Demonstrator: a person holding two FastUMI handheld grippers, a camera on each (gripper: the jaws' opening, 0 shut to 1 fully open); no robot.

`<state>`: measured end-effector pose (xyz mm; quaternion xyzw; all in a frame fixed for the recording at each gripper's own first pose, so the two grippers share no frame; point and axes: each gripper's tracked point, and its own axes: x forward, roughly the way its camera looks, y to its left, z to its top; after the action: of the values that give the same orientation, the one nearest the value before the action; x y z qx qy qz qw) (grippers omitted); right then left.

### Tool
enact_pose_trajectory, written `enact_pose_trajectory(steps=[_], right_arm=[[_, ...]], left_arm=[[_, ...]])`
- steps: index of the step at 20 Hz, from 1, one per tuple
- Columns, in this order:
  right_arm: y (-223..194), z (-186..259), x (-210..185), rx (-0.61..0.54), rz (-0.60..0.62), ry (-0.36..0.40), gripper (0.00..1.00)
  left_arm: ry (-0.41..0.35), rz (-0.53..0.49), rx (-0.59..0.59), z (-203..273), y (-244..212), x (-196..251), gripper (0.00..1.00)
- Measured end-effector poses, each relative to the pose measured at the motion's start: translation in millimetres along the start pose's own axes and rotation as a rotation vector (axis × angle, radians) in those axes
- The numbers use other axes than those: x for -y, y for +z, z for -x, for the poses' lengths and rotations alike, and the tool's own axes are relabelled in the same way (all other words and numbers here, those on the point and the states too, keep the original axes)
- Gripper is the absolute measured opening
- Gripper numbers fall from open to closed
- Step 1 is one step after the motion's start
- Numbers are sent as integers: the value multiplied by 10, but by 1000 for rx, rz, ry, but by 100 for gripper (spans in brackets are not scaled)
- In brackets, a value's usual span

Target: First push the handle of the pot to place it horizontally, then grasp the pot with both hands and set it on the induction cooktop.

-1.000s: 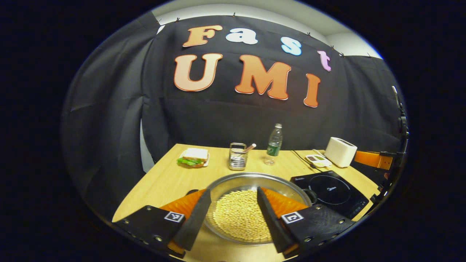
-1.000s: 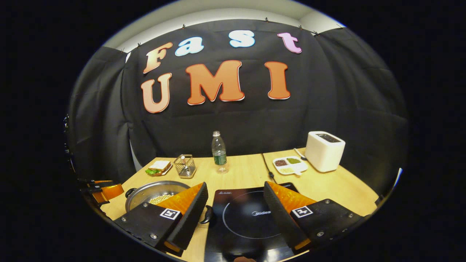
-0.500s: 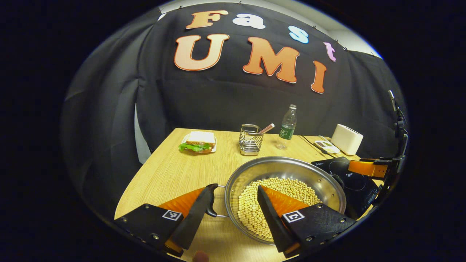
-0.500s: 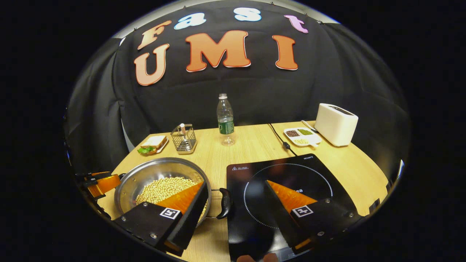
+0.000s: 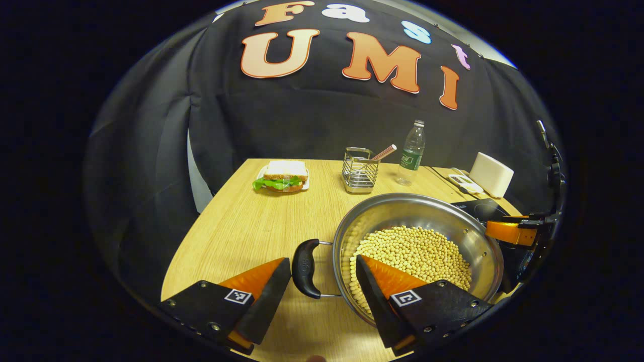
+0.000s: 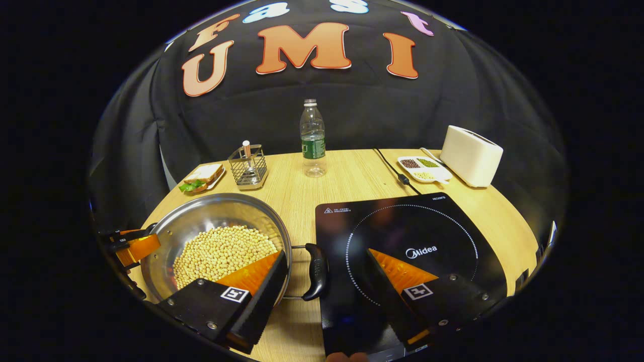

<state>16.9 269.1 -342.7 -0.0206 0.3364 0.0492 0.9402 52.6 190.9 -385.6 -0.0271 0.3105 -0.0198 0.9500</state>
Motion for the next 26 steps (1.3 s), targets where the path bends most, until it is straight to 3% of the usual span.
enact_pose_trajectory(steps=[3,5,7,8,12,16,21,26], right_arm=[[-99,-10,-43,-39,-8,18,96],[-191,-24,-154,-74,-19,56,91],[-199,-69,-175,-70,-16,55,72],[-145,-2,-170,-54,-13,55,62],[-123,-58,-196,-58,-32,71,49],[72,124,-66,9,-33,73,47],[299,357,185,60,-65,81,47],[462,560,599,107,-92,51,47]], left_arm=[[-8,-6,-6,-51,-13,10,84],[14,-25,-15,-61,-12,-33,84],[18,-6,-60,-90,-115,-58,57],[20,5,-56,-20,-102,-65,54],[79,5,-51,85,-74,-43,49],[81,46,-47,267,-91,97,48],[82,11,40,485,257,433,47],[47,-11,55,547,441,901,47]])
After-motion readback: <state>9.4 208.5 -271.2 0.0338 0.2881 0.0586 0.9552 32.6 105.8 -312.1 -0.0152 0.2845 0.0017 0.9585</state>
